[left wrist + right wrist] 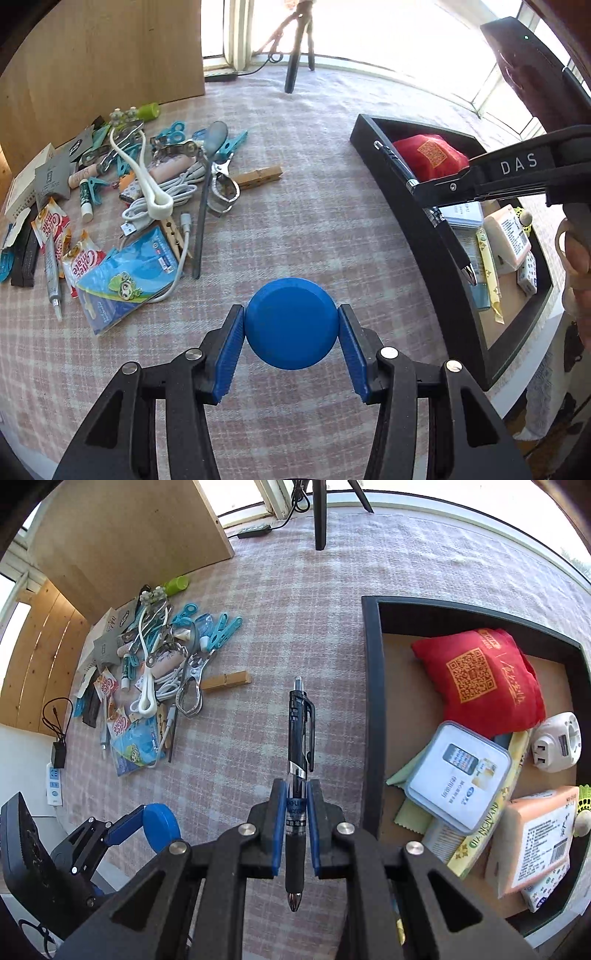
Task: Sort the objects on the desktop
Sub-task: 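Carry the blue cap and black pen into the tray and open both tools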
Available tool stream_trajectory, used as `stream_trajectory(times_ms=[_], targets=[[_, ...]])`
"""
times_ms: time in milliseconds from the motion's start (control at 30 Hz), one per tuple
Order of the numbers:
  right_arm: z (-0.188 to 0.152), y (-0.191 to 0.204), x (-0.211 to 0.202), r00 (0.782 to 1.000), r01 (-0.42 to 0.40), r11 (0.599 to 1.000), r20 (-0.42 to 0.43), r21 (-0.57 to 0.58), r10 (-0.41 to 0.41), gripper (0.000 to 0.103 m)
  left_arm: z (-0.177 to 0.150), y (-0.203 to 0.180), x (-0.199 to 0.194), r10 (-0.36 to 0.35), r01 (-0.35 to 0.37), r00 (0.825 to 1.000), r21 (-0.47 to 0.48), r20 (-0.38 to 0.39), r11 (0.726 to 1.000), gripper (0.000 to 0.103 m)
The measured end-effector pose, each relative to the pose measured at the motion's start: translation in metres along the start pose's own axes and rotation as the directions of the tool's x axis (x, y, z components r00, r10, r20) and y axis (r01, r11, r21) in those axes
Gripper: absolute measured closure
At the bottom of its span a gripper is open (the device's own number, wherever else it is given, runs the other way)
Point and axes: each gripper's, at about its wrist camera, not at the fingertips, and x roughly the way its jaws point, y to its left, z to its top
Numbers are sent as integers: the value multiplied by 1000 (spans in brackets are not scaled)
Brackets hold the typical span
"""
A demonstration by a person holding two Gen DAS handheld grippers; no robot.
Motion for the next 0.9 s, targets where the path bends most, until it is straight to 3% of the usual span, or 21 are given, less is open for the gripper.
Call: stream_trajectory(times_ms=[267,500,700,900], targets=[[-34,-101,-49,997,61,990,46,124,-67,92,11,-113,4,-123,127,992,196,-31,972,55],[-62,-159,-67,994,73,973,58,220,-88,91,15,-189,16,-158,169,986,325,-58,931,55],[-70,-168,-67,995,69,972,55,224,-83,91,20,-215,21,-156,169,986,357,-67,918,55],[-67,-165,-76,988,109,975,89,192,-128,86,26,-209,18,-139,150,989,314,-56,938,48]])
